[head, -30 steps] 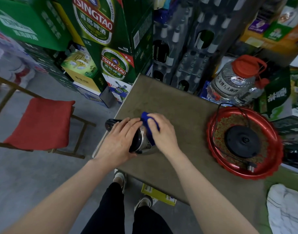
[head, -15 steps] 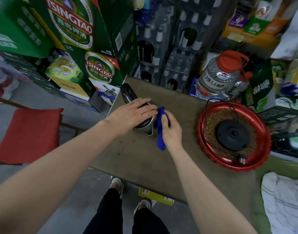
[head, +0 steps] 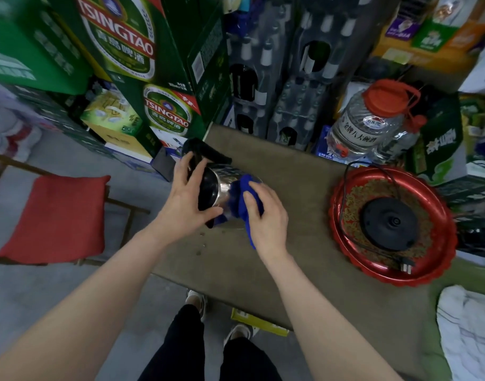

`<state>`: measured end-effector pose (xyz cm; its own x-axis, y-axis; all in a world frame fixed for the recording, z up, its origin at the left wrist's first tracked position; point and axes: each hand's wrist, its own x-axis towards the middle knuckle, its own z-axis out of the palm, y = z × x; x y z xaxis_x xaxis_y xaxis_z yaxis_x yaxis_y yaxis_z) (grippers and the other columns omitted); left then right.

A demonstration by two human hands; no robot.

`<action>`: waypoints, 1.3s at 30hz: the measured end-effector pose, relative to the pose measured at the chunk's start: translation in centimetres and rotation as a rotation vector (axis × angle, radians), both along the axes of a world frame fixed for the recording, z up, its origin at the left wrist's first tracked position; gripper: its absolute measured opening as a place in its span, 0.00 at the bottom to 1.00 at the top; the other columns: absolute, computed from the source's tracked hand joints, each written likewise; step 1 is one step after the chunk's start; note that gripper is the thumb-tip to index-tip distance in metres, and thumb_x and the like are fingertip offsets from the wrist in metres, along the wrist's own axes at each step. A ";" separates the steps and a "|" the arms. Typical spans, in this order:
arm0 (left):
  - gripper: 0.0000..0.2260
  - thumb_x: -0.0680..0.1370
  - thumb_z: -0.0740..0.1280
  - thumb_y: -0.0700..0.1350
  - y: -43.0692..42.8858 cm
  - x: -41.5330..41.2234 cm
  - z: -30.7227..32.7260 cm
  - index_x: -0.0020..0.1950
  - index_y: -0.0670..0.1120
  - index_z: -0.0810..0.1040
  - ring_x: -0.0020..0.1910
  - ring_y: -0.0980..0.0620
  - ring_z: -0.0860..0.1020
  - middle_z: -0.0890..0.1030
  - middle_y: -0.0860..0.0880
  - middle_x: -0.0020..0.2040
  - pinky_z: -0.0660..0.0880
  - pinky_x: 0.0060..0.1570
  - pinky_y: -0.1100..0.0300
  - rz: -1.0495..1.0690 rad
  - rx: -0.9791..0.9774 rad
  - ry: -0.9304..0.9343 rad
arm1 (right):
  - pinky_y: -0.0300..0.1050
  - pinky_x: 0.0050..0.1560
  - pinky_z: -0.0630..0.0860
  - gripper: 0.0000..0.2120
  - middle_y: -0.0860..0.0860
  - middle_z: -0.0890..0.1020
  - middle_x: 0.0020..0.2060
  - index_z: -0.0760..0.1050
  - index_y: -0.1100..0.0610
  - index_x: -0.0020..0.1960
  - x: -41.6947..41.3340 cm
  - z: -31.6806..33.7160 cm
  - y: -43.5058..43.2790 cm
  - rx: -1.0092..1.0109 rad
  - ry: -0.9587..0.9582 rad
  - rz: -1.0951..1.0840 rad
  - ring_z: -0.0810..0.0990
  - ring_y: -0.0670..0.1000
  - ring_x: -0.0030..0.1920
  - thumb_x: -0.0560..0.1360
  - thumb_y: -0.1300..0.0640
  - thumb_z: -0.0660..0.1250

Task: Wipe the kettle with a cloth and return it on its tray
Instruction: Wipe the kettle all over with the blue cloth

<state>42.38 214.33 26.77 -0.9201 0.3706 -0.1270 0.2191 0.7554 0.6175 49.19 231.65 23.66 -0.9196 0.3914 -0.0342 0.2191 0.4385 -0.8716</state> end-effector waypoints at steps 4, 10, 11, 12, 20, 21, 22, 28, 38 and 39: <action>0.42 0.68 0.78 0.46 -1.0 0.2 0.3 0.77 0.48 0.59 0.79 0.47 0.38 0.43 0.42 0.80 0.51 0.77 0.44 0.042 0.054 -0.077 | 0.48 0.71 0.65 0.21 0.53 0.75 0.72 0.73 0.53 0.73 -2.6 1.1 -2.2 0.175 0.088 0.197 0.70 0.52 0.73 0.83 0.46 0.57; 0.40 0.66 0.79 0.43 -2.8 0.3 0.8 0.73 0.53 0.62 0.76 0.54 0.52 0.54 0.44 0.76 0.60 0.75 0.51 0.026 0.123 -0.198 | 0.51 0.72 0.66 0.18 0.53 0.76 0.69 0.73 0.54 0.72 -2.9 -2.4 -0.2 -0.018 -0.142 0.099 0.72 0.56 0.71 0.85 0.50 0.57; 0.40 0.66 0.78 0.44 -2.9 0.5 0.8 0.72 0.55 0.61 0.76 0.49 0.57 0.58 0.45 0.74 0.63 0.73 0.47 0.022 0.130 -0.217 | 0.48 0.71 0.67 0.18 0.54 0.77 0.68 0.74 0.55 0.71 -3.0 -2.7 0.5 -0.080 -0.200 0.027 0.73 0.56 0.70 0.85 0.52 0.57; 0.41 0.65 0.78 0.45 -2.9 0.6 0.7 0.73 0.56 0.60 0.74 0.46 0.60 0.60 0.45 0.72 0.65 0.72 0.44 0.018 0.133 -0.220 | 0.46 0.69 0.66 0.17 0.55 0.78 0.66 0.74 0.56 0.70 -3.0 -2.6 0.7 -0.075 -0.217 -0.002 0.74 0.56 0.69 0.85 0.52 0.57; 0.55 0.65 0.78 0.53 -3.3 0.3 0.2 0.80 0.44 0.44 0.78 0.49 0.58 0.58 0.45 0.78 0.59 0.76 0.46 0.093 0.151 -0.193 | 0.56 0.70 0.66 0.21 0.51 0.76 0.71 0.72 0.50 0.72 -2.7 -0.1 -4.9 0.360 0.045 0.375 0.71 0.54 0.72 0.84 0.45 0.53; 0.55 0.66 0.79 0.50 -3.6 0.4 0.1 0.80 0.44 0.44 0.78 0.49 0.58 0.58 0.45 0.78 0.59 0.76 0.45 0.094 0.147 -0.198 | 0.56 0.70 0.68 0.21 0.51 0.76 0.70 0.73 0.51 0.72 -3.0 -0.5 -4.1 0.313 0.007 0.337 0.73 0.54 0.71 0.84 0.45 0.54; 0.55 0.67 0.80 0.48 -3.7 0.6 0.0 0.80 0.43 0.44 0.78 0.49 0.57 0.57 0.45 0.79 0.58 0.76 0.45 0.093 0.140 -0.204 | 0.55 0.69 0.69 0.20 0.51 0.78 0.68 0.74 0.52 0.71 -3.4 -0.9 -3.1 0.236 -0.050 0.271 0.75 0.55 0.69 0.84 0.47 0.55; 0.57 0.67 0.79 0.51 -3.1 0.4 -0.2 0.80 0.46 0.41 0.79 0.49 0.52 0.52 0.46 0.81 0.53 0.75 0.57 0.057 0.057 -0.183 | 0.52 0.61 0.72 0.15 0.51 0.82 0.60 0.78 0.53 0.63 -4.4 -0.2 -2.7 0.167 -0.114 0.115 0.79 0.56 0.61 0.84 0.50 0.57; 0.57 0.67 0.78 0.53 -2.6 1.4 0.3 0.80 0.49 0.39 0.80 0.48 0.49 0.48 0.48 0.81 0.53 0.77 0.52 -0.002 -0.018 -0.157 | 0.49 0.51 0.71 0.16 0.54 0.84 0.56 0.80 0.49 0.58 -7.6 -0.8 -0.6 0.049 -0.349 0.099 0.79 0.60 0.59 0.84 0.46 0.56; 0.57 0.67 0.78 0.54 -2.3 1.3 0.3 0.80 0.49 0.39 0.80 0.47 0.49 0.47 0.48 0.82 0.54 0.77 0.51 -0.007 -0.039 -0.146 | 0.49 0.53 0.72 0.15 0.54 0.84 0.55 0.81 0.49 0.58 -7.5 -0.7 -0.6 0.058 -0.346 0.089 0.79 0.60 0.58 0.83 0.47 0.56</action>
